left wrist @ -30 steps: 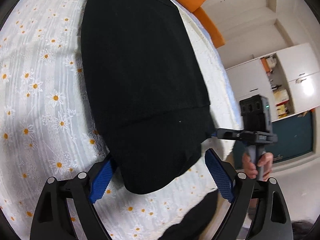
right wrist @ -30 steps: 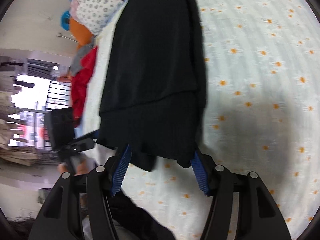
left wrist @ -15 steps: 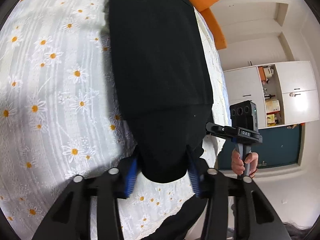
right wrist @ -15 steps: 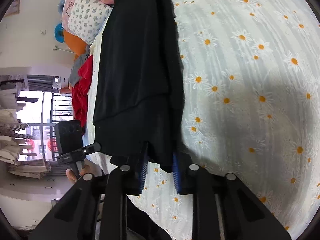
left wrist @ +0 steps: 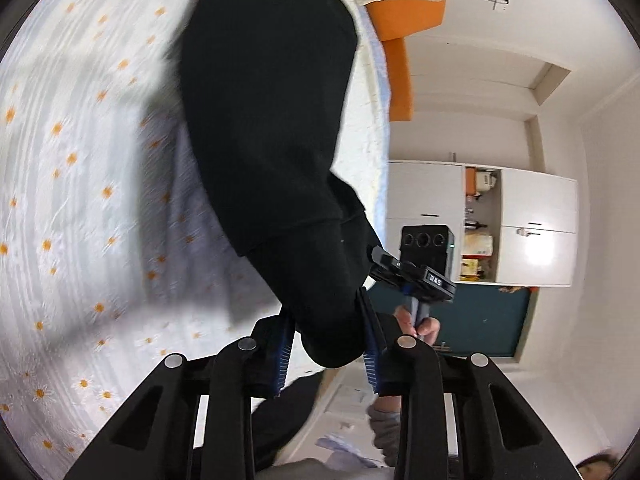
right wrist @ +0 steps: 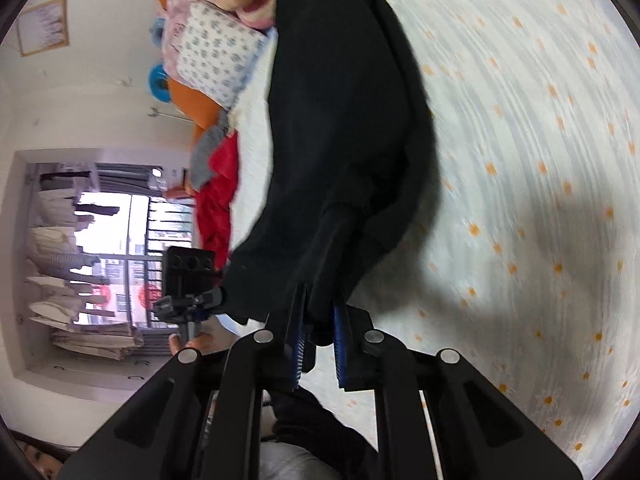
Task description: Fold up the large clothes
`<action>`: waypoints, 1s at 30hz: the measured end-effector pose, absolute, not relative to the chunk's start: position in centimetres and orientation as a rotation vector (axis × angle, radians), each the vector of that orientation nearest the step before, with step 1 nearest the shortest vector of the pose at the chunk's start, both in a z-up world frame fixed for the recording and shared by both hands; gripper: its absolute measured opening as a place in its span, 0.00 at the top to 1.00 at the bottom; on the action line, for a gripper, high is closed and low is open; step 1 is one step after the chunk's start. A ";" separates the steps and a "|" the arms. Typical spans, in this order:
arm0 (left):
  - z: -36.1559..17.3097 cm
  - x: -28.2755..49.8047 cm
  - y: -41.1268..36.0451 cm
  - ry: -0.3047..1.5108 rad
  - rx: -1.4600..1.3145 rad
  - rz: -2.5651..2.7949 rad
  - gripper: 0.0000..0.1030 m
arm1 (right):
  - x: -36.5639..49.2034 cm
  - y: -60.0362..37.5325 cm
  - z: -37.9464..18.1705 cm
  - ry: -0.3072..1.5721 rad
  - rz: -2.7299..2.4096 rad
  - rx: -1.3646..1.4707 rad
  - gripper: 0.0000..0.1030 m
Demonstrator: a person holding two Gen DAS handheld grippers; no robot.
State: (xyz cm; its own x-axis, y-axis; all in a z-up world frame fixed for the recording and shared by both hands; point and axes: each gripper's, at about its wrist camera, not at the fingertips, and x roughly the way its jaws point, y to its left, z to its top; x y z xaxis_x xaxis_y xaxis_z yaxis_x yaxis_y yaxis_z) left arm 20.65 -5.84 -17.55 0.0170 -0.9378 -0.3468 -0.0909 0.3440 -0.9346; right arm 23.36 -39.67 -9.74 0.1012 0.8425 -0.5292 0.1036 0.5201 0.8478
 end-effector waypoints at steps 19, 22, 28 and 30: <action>-12.0 39.8 -2.9 1.242 -1.051 -0.835 0.84 | 41.8 -38.0 -7.1 1.278 0.637 0.927 0.88; -12.8 42.5 -2.9 1.239 -1.037 -0.775 0.84 | 44.7 -38.2 -8.8 1.278 0.607 0.949 0.88; -16.4 45.8 -2.3 1.250 -0.996 -0.647 0.84 | 49.7 -38.9 -11.9 1.245 0.522 1.006 0.96; -17.6 46.3 -2.0 1.260 -0.995 -0.611 0.84 | 50.6 -39.0 -12.6 1.247 0.509 1.008 0.96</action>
